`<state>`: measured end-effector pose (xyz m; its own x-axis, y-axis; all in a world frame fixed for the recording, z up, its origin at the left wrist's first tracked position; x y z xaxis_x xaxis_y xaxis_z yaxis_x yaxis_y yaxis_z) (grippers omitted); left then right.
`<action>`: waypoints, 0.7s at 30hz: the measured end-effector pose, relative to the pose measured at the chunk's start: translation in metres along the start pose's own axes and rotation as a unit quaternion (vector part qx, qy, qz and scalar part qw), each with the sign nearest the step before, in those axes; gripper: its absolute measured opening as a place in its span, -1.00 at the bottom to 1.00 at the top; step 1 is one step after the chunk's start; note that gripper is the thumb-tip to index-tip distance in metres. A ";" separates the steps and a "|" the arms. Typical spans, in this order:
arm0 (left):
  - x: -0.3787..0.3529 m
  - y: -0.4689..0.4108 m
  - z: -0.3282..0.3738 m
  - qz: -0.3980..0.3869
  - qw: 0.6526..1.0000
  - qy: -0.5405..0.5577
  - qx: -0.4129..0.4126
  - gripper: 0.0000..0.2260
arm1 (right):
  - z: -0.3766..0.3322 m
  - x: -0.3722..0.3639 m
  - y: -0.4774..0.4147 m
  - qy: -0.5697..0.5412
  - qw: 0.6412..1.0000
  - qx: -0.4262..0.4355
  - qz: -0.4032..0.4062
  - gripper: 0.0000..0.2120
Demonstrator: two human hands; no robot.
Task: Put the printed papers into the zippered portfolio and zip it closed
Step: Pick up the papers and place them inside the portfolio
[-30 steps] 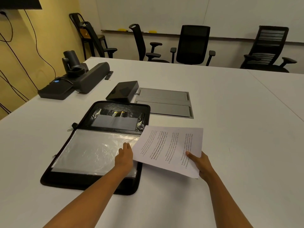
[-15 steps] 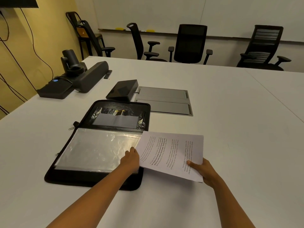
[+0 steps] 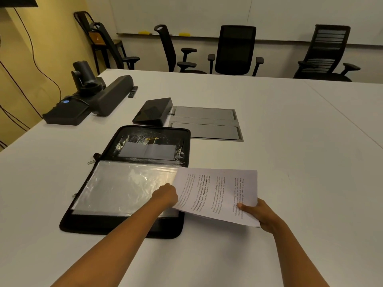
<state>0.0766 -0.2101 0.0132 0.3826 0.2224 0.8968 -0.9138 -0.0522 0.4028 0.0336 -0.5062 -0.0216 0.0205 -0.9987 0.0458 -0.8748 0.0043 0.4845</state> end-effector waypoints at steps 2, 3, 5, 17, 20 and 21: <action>0.002 -0.003 0.001 0.030 0.999 -0.017 -0.006 -0.74 | 0.001 0.000 0.000 -0.009 1.000 -0.003 0.001 -0.67; 0.003 -0.004 0.003 0.041 0.999 -0.023 -0.015 -0.73 | 0.002 0.001 0.000 -0.012 1.000 -0.004 0.002 -0.68; 0.002 -0.010 0.008 0.052 0.998 -0.025 -0.037 -0.69 | 0.003 0.002 0.000 -0.010 1.000 -0.003 0.003 -0.68; 0.005 -0.051 0.018 0.119 0.989 -0.046 -0.081 -0.58 | 0.004 0.005 -0.007 0.009 1.000 -0.003 -0.008 -0.70; 0.006 -0.058 0.017 0.122 0.990 -0.024 -0.074 -0.57 | 0.006 0.005 -0.010 0.009 1.000 -0.007 -0.018 -0.68; 0.006 -0.060 0.017 0.121 0.990 -0.013 -0.073 -0.57 | 0.007 0.005 -0.011 0.010 1.000 -0.009 -0.022 -0.68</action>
<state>0.1357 -0.2223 -0.0025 0.1521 0.1958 0.9688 -0.9883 0.0401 0.1471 0.0397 -0.5115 -0.0325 0.0677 -0.9968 0.0420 -0.8640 -0.0376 0.5022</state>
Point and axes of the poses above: each hand's wrist, its own y-axis away from the middle knuckle, its own x-axis out of the back of the hand, z = x × y, the point moved 7 cm from there along -y, towards the middle knuckle, and after that the axes turned 3 degrees about z, right-handed, at the moved point
